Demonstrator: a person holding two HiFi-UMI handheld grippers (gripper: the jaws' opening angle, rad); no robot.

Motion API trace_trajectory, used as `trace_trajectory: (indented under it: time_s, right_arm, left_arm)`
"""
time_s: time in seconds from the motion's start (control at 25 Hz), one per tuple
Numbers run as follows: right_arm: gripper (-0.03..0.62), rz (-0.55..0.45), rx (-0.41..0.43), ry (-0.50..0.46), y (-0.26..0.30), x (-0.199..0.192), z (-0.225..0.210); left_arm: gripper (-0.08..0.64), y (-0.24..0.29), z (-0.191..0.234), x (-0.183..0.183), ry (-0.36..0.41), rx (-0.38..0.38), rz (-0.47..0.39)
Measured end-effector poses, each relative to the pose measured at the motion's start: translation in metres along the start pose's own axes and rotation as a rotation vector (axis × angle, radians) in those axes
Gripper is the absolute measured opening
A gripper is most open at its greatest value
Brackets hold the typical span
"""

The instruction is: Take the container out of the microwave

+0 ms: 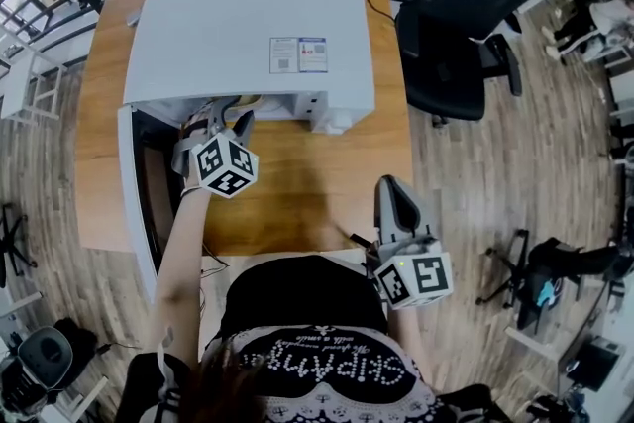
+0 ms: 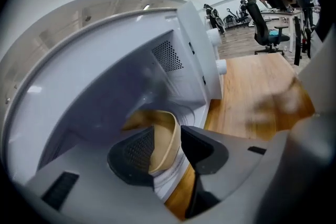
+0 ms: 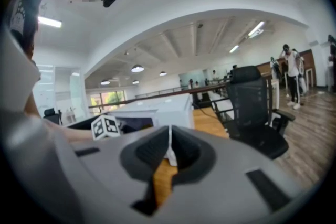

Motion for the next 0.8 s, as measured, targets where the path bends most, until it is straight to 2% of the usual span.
trace_trajectory:
  time_s: [0.4, 0.8]
  right_arm:
    - [0.036, 0.030, -0.007, -0.008, 0.009, -0.002, 0.002]
    - [0.037, 0.040, -0.015, -0.012, 0.012, -0.003, 0.002]
  left_arm:
    - [0.184, 0.029, 0.001, -0.016, 0.044, -0.106, 0.080]
    - [0.154, 0.044, -0.002, -0.019, 0.104, -0.145, 0.129]
Point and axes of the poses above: the fingertips, and each gripper's own axes: y forward along the fingers, z to its left, x out of its top, the point moved 4 cm from there along -y, backward along the fingers, and after that the axes turned 12 degrees about -x, right-handed, at the moved point
